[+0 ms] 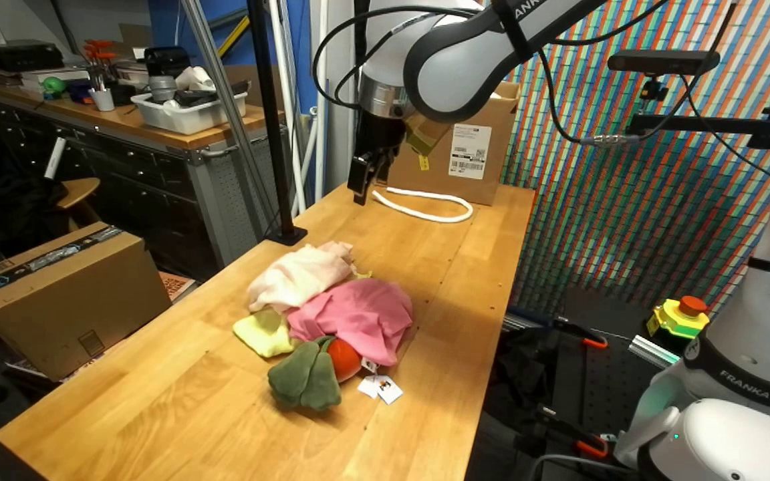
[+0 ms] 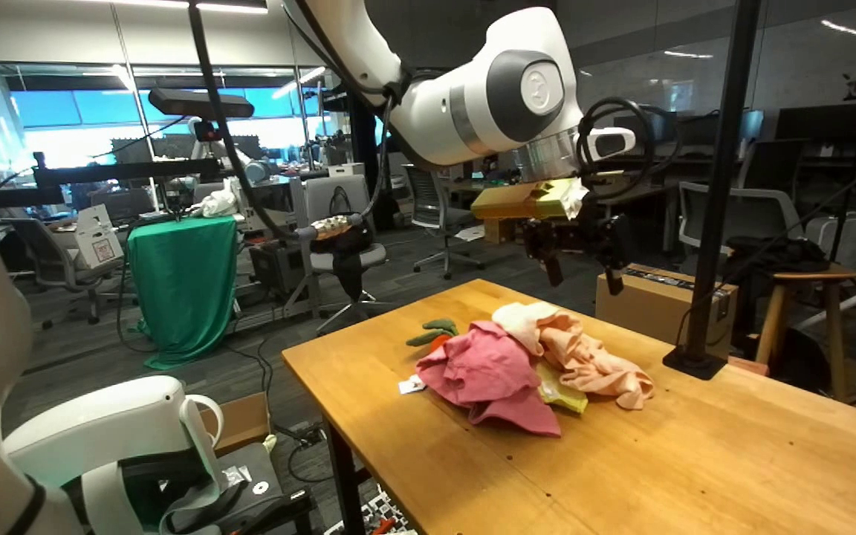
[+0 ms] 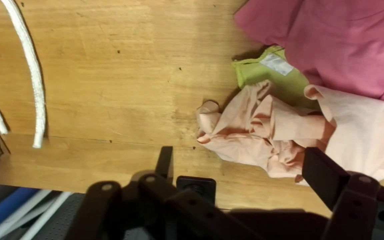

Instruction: Separate the objects on the heap

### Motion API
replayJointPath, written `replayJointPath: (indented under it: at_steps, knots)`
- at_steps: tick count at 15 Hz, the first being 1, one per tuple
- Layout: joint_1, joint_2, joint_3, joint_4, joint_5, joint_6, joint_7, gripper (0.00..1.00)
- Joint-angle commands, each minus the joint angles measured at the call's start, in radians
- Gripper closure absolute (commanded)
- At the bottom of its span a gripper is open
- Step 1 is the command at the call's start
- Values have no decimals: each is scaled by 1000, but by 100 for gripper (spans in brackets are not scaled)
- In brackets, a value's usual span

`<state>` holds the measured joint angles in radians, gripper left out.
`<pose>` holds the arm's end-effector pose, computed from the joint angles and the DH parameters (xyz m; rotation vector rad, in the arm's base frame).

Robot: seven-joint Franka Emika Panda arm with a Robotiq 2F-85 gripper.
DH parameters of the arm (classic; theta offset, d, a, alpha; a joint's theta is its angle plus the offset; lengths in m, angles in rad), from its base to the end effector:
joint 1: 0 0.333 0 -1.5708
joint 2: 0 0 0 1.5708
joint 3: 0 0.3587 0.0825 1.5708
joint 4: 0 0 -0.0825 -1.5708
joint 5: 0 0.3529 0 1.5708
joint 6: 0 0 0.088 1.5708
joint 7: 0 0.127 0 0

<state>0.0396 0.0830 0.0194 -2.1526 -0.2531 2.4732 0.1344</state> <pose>0.5554 0.0302 0.4284 2.9599 0.1551 0.3765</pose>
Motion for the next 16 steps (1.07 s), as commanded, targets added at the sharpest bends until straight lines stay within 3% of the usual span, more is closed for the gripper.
replayJointPath:
  at_steps: [1, 10, 16]
  knots:
    - [10, 44, 24, 36, 62, 56, -104, 0]
    - [-9, 152, 102, 94, 324, 118, -394, 0]
    - [-42, 213, 162, 131, 421, 30, -656, 0]
